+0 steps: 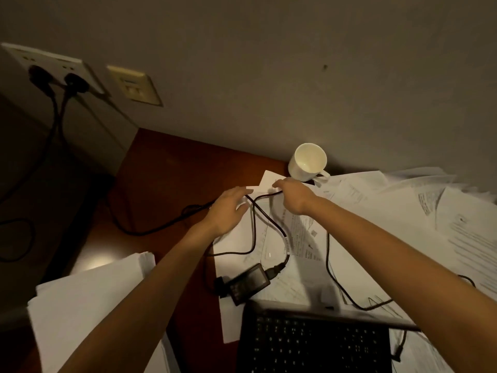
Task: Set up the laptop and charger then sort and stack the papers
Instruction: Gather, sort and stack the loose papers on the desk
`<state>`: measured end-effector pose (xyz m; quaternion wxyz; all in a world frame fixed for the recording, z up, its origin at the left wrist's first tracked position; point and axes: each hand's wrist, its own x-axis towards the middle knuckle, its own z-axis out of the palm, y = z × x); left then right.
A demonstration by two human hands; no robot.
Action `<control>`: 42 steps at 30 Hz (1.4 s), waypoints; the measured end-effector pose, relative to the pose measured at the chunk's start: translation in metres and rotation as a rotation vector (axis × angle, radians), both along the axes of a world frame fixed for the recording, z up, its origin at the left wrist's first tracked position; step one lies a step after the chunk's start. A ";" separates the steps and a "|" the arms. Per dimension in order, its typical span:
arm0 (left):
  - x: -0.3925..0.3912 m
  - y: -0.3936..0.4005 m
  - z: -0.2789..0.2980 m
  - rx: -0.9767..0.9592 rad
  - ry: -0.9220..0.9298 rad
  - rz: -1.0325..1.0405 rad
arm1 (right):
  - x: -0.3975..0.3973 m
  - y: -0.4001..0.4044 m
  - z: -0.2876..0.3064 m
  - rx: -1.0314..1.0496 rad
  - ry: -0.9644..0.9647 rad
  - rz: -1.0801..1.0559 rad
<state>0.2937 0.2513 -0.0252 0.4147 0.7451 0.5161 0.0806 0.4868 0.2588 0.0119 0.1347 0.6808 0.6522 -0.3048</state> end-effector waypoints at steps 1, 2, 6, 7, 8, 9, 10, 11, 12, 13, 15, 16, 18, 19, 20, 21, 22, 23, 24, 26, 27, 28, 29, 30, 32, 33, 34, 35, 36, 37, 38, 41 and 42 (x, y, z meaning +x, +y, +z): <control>0.006 0.004 -0.003 0.018 0.017 -0.019 | 0.004 0.001 -0.007 0.023 0.010 0.009; 0.012 0.007 -0.007 0.035 0.035 -0.046 | 0.007 0.001 -0.012 0.042 0.011 0.022; 0.024 0.011 -0.023 0.045 0.125 -0.121 | 0.014 0.000 -0.026 0.060 -0.013 -0.002; 0.025 0.011 -0.026 0.056 0.151 -0.123 | 0.015 0.000 -0.027 0.054 -0.032 -0.012; 0.026 0.011 -0.028 0.072 0.173 -0.120 | 0.015 0.000 -0.028 0.050 -0.067 -0.011; 0.026 0.011 -0.029 0.081 0.186 -0.114 | 0.016 0.001 -0.028 0.059 -0.103 -0.002; 0.027 0.009 -0.029 0.080 0.187 -0.103 | 0.016 0.001 -0.028 0.075 -0.136 0.020; 0.028 0.007 -0.028 0.070 0.178 -0.083 | 0.017 0.002 -0.028 0.096 -0.166 0.055; 0.029 0.005 -0.027 0.050 0.172 -0.058 | 0.017 0.003 -0.029 0.112 -0.196 0.110; 0.030 0.002 -0.027 0.040 0.174 -0.034 | 0.018 0.004 -0.030 0.119 -0.227 0.189; 0.031 -0.001 -0.027 0.049 0.207 0.031 | 0.019 0.005 -0.036 0.102 -0.291 0.353; 0.031 -0.001 -0.028 0.043 0.232 0.083 | 0.019 0.004 -0.038 0.086 -0.318 0.411; 0.029 0.003 -0.028 0.000 0.288 0.166 | 0.017 0.003 -0.039 0.076 -0.367 0.473; 0.028 0.005 -0.027 -0.022 0.316 0.185 | 0.016 0.003 -0.037 0.090 -0.399 0.497; 0.027 0.007 -0.027 -0.042 0.340 0.194 | 0.013 0.005 -0.033 0.109 -0.433 0.520; 0.025 0.009 -0.027 -0.056 0.356 0.197 | 0.010 0.007 -0.028 0.129 -0.461 0.540; 0.023 0.010 -0.028 -0.069 0.361 0.195 | 0.008 0.011 -0.024 0.142 -0.476 0.553; 0.022 0.011 -0.029 -0.081 0.357 0.194 | 0.007 0.014 -0.020 0.152 -0.479 0.563; 0.021 0.012 -0.030 -0.098 0.345 0.196 | 0.007 0.016 -0.017 0.165 -0.479 0.572; 0.021 0.011 -0.031 -0.138 0.319 0.211 | 0.010 0.017 -0.009 0.199 -0.477 0.585; 0.021 0.010 -0.030 -0.158 0.306 0.221 | 0.012 0.016 -0.006 0.215 -0.477 0.592; 0.022 0.010 -0.029 -0.172 0.293 0.228 | 0.013 0.014 -0.003 0.224 -0.481 0.601; 0.022 0.008 -0.028 -0.178 0.278 0.229 | 0.013 0.011 0.000 0.230 -0.486 0.614; 0.023 0.007 -0.026 -0.176 0.260 0.224 | 0.013 0.008 0.002 0.233 -0.492 0.632; 0.023 0.002 -0.022 -0.137 0.188 0.193 | 0.011 0.004 0.005 0.225 -0.513 0.684; 0.024 -0.002 -0.021 -0.108 0.129 0.173 | 0.010 0.003 0.007 0.214 -0.530 0.719; 0.024 -0.005 -0.018 -0.080 0.067 0.154 | 0.010 0.003 0.009 0.205 -0.546 0.750; 0.025 -0.009 -0.015 -0.058 0.017 0.135 | 0.010 0.003 0.012 0.192 -0.555 0.770; 0.026 -0.014 -0.012 -0.049 -0.018 0.114 | 0.010 0.004 0.016 0.179 -0.559 0.783; 0.028 -0.018 -0.010 -0.055 -0.036 0.092 | 0.011 0.004 0.020 0.173 -0.562 0.795; 0.029 -0.022 -0.010 -0.063 -0.037 0.066 | 0.011 0.003 0.023 0.172 -0.564 0.804; 0.030 -0.031 -0.012 -0.040 0.043 -0.023 | 0.012 0.000 0.029 0.171 -0.581 0.831; 0.030 -0.034 -0.014 -0.022 0.056 -0.036 | 0.013 -0.001 0.031 0.171 -0.584 0.842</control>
